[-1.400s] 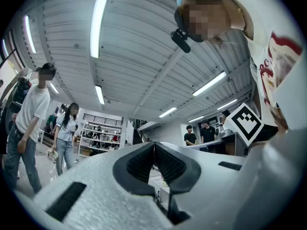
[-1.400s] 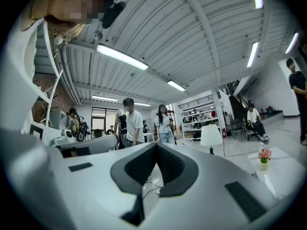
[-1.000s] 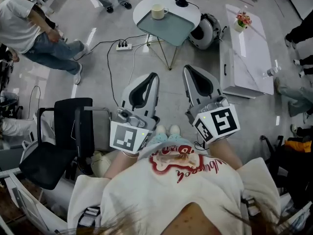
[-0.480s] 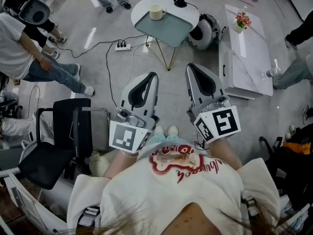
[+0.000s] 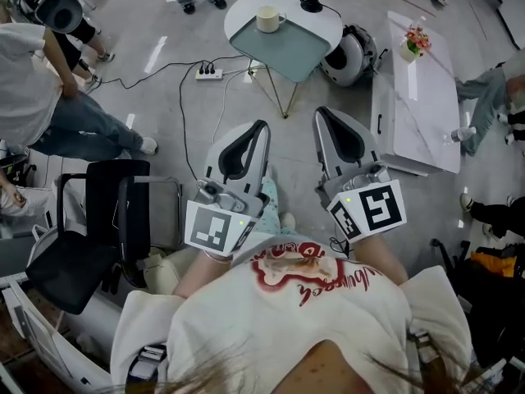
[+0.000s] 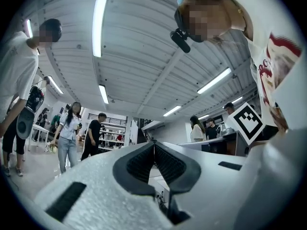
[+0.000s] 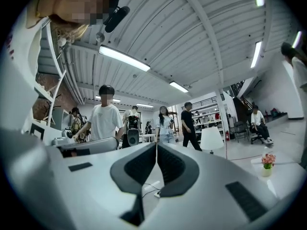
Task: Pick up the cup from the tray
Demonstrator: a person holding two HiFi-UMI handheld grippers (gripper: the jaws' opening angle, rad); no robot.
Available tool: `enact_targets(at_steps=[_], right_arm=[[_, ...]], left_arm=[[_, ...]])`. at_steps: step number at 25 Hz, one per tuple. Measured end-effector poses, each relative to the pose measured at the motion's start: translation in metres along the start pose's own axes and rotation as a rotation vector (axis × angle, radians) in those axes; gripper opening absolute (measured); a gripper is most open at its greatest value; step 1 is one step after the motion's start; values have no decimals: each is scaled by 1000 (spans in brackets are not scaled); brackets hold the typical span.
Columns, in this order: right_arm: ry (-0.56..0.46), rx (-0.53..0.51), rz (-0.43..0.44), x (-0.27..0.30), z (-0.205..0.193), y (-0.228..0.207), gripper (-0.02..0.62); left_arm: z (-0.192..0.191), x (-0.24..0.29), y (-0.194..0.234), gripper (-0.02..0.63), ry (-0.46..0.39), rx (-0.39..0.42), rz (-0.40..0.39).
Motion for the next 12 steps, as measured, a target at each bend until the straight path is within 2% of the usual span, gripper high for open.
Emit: enact_targets(at_steps=[7, 12], right_arm=[[-10, -18, -8, 68, -5, -32, 26], [-39, -44, -22, 143, 1, -56, 26]], left_arm=[[-18, 56, 56, 15, -8, 5, -13], [-26, 109, 119, 15, -30, 24, -25]])
Point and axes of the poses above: the fingertips, and each gripper's own axes: x forward along the fingers, y to its left, z out of its top, the point moved 10 cm from there along -x, backward along the fingers, and after that the axes turned 3 degrees about z, right-handed, at the moved point
